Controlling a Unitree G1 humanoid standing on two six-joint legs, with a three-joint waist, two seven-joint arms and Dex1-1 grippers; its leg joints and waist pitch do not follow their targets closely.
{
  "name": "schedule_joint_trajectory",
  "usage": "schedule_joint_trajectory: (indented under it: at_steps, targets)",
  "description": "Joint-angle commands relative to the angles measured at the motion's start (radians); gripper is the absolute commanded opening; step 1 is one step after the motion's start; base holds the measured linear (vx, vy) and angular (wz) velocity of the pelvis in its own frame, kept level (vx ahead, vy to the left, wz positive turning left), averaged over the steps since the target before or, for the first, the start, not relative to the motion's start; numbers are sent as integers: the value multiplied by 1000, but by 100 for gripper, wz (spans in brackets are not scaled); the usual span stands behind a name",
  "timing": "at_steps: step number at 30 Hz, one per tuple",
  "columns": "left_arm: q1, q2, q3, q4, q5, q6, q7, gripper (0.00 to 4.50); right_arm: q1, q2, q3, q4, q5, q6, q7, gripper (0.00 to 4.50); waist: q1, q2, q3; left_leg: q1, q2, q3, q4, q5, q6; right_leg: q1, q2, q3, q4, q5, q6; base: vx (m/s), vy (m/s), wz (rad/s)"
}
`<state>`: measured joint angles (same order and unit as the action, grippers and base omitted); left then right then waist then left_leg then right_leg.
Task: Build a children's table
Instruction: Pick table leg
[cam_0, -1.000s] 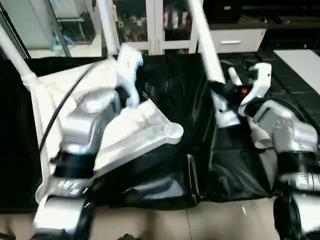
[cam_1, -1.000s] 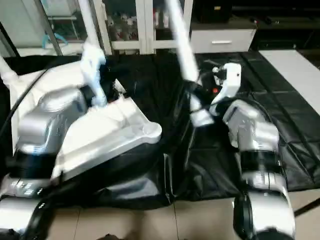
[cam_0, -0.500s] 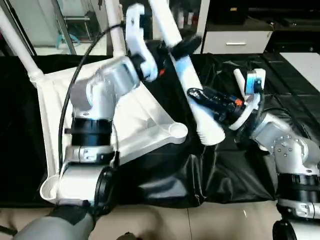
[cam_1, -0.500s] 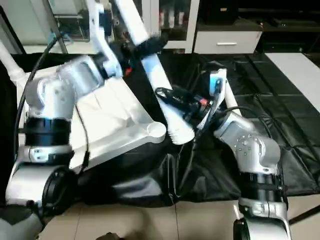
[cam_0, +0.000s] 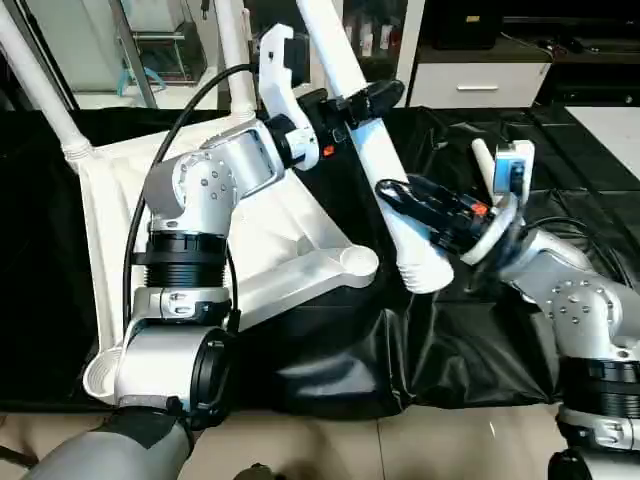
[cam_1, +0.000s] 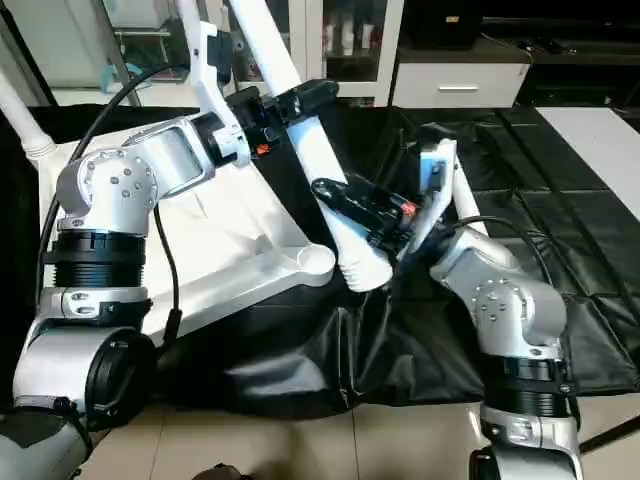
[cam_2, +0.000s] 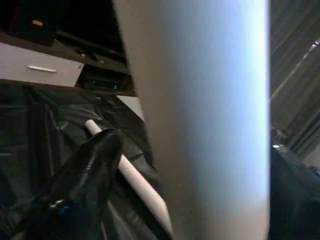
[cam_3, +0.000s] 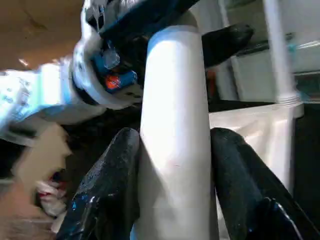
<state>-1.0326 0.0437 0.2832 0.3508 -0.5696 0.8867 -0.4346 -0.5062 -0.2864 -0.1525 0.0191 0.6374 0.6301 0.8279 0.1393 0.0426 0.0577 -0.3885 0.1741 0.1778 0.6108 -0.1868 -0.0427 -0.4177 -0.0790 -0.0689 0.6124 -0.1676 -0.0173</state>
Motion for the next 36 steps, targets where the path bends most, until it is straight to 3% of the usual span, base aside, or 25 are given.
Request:
schedule_joint_trajectory:
  at_steps: [1, 5, 7, 8, 11, 15, 16, 17, 18, 19, 27, 36]
  targets:
    - [-26, -1, 19, 19, 1, -15, 26, 368, 4, 10, 34, -39, -67, -76, -37, 177, -1, -16, -81, 14, 42, -18, -60, -84, 56, 61, -68, 38, -71, -174, -196, 0, 0, 0]
    - [-30, -2, 28, 30, 3, -22, 40, 323, 8, 24, 83, -49, -150, -154, -76, 177, -1, -15, -80, 15, 43, -19, -62, -99, 48, 59, -69, 39, -73, -196, -185, 0, 0, 0]
    - [-31, -4, 38, 38, 6, -32, 60, 309, 10, 37, 139, -45, -267, -267, -139, 177, -3, -15, -79, 14, 44, -20, -64, -104, 37, 56, -69, 39, -73, -207, -178, 0, 0, 0]
    - [-31, -4, 38, 38, 6, -32, 60, 299, 10, 37, 139, -45, -267, -267, -139, 177, -4, -15, -79, 15, 42, -19, -64, -108, 35, 56, -69, 39, -75, -210, -176, 0, 0, 0]
    - [-28, -10, 47, 41, 1, -42, 84, 288, 0, 53, 211, -23, -441, -427, -263, 177, -5, -13, -78, 15, 43, -20, -65, -115, 29, 56, -69, 40, -74, -212, -170, 0, 0, 0]
    - [-27, -13, 49, 44, -4, -46, 93, 254, -8, 60, 254, -7, -548, -509, -353, 177, -11, -7, -77, 17, 41, -20, -67, -128, 25, 55, -64, 40, -74, -199, -169, 0, 0, 0]
    - [-30, -14, 49, 52, -6, -53, 101, 249, -12, 62, 285, 7, -637, -562, -438, 177, -10, -4, -77, 18, 42, -21, -68, -132, 19, 54, -65, 41, -74, -195, -170, 0, 0, 0]
    - [-30, -14, 49, 52, -6, -53, 101, 240, -12, 62, 285, 7, -637, -562, -438, 177, -13, -6, -76, 17, 40, -20, -68, -134, 16, 54, -62, 40, -75, -196, -169, 0, 0, 0]
    - [-35, -17, 52, 62, -6, -62, 113, 231, -11, 70, 307, 18, -725, -604, -533, 177, -13, -3, -76, 18, 40, -21, -69, -142, 13, 56, -63, 41, -74, -195, -169, 0, 0, 0]
    - [-37, -17, 53, 67, -5, -67, 114, 231, -11, 68, 323, 28, -759, -625, -554, 177, -15, -2, -77, 18, 37, -20, -69, -144, 5, 55, -62, 40, -75, -197, -166, 0, 0, 0]
    - [-47, -24, 71, 76, -23, -87, 121, 189, -26, 74, 359, 94, -869, -722, -642, 175, -35, 0, -76, 14, 35, -21, -68, -163, 32, 64, -60, 40, -72, -144, -187, 0, 0, 0]
    - [-57, -21, 80, 96, -41, -107, 132, 182, -32, 75, 359, 149, -901, -785, -687, 175, -53, 2, -76, 15, 35, -20, -66, -165, 57, 67, -58, 39, -70, -121, -217, 0, 0, 0]
